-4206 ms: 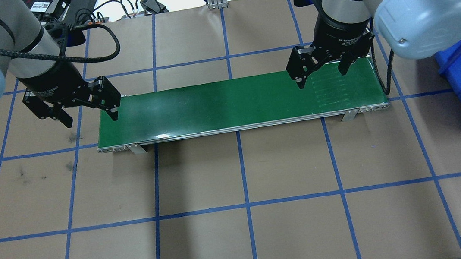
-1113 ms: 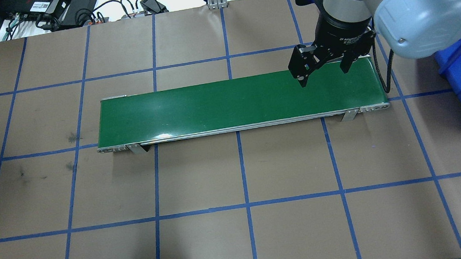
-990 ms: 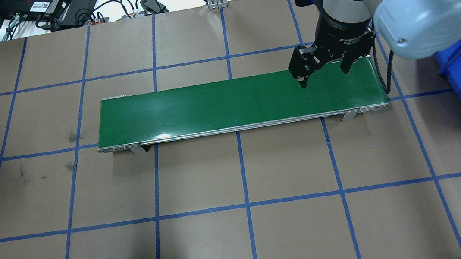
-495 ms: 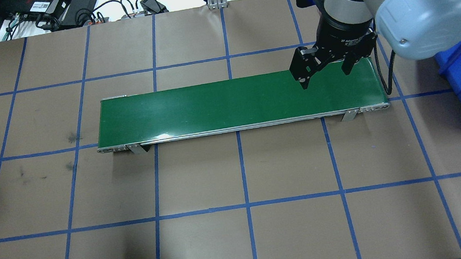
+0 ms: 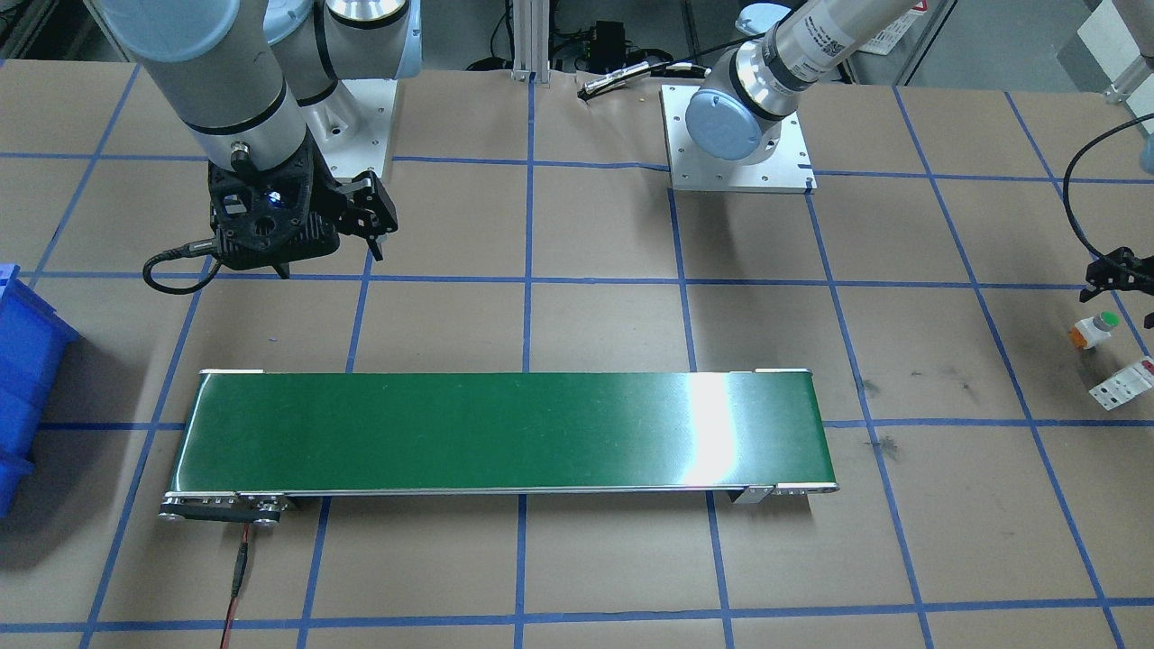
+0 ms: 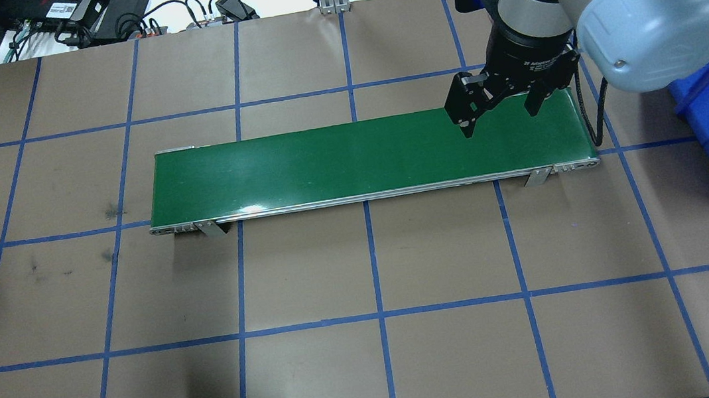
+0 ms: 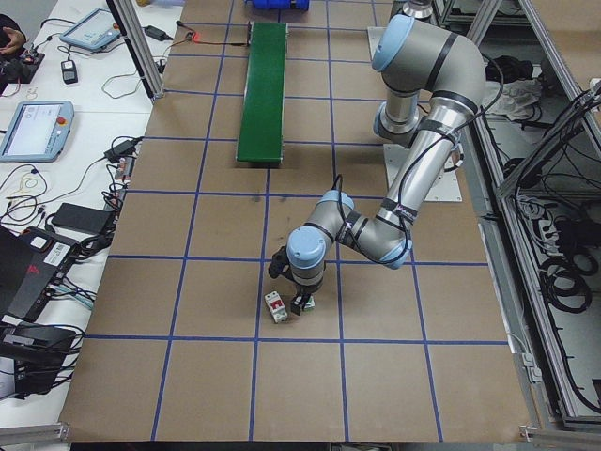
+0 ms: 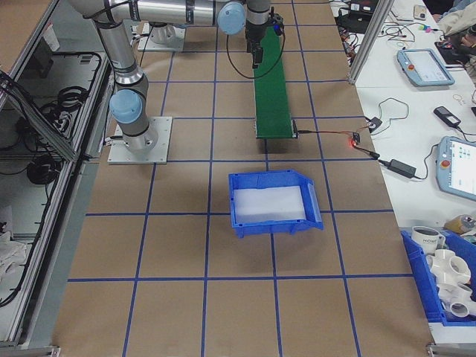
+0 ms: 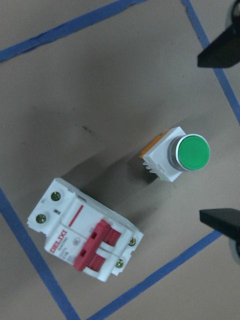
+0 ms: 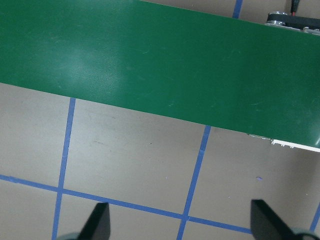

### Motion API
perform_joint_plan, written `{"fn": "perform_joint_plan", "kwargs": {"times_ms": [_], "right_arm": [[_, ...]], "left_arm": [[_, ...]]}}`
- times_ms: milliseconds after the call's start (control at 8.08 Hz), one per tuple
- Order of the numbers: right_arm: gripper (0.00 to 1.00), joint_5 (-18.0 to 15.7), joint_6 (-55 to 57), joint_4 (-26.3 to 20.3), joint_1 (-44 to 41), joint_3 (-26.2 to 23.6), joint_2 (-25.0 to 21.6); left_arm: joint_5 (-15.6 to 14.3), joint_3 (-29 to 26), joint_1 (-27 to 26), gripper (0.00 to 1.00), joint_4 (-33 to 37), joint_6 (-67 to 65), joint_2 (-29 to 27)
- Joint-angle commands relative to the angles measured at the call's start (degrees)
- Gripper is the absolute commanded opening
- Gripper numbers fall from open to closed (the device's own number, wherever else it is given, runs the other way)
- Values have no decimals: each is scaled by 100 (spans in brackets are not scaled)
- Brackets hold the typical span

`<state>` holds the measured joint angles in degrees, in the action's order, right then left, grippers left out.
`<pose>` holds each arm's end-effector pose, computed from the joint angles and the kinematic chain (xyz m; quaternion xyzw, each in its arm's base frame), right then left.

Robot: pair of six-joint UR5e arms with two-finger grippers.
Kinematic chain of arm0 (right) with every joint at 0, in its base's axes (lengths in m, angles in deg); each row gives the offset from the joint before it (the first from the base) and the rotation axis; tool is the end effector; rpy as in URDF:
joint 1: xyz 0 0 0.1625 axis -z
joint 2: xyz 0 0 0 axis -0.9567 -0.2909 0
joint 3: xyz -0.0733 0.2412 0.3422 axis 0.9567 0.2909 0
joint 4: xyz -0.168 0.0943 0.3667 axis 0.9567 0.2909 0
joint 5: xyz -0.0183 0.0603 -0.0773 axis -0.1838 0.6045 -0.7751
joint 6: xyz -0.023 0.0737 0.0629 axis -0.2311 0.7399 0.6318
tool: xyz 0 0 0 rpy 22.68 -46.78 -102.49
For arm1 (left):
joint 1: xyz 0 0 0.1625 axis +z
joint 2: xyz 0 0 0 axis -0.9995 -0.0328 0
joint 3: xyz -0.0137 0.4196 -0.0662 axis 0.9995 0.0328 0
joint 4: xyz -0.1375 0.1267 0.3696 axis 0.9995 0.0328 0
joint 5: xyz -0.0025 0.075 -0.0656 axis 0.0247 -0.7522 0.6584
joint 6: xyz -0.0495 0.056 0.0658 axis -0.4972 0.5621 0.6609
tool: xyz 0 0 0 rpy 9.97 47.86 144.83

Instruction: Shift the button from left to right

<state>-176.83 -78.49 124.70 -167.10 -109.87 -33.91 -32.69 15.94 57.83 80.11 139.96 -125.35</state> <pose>0.1731 -0.4930 0.4382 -0.1053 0.9940 0.0172 0.0253 0.4732 -0.4225 0.2371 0.2404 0.9700 0.0349 0.0082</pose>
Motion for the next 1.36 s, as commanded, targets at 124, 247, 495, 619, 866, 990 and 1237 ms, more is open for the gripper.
{"fn": "perform_joint_plan", "kwargs": {"times_ms": [124, 247, 495, 619, 866, 990, 1237], "right_arm": [[100, 16, 5, 0, -3, -3, 0], [100, 7, 5, 0, -3, -3, 0], [100, 16, 5, 0, -3, -3, 9], [100, 24, 5, 0, -3, -3, 9], [100, 59, 5, -9, -3, -3, 9], [100, 51, 5, 0, -3, -3, 9], [100, 33, 5, 0, -3, -3, 9]], "left_arm": [[23, 384, -108, 100, -613, 43, -95], [15, 385, -108, 100, -625, 131, -104], [-3, 376, -99, 72, -625, 271, -104], [-29, 376, -99, 55, -625, 272, -104], [-47, 376, -99, 15, -677, 438, -165], [-47, 376, -99, 9, -721, 561, -191], [-47, 376, -99, 6, -722, 615, -192]]}}
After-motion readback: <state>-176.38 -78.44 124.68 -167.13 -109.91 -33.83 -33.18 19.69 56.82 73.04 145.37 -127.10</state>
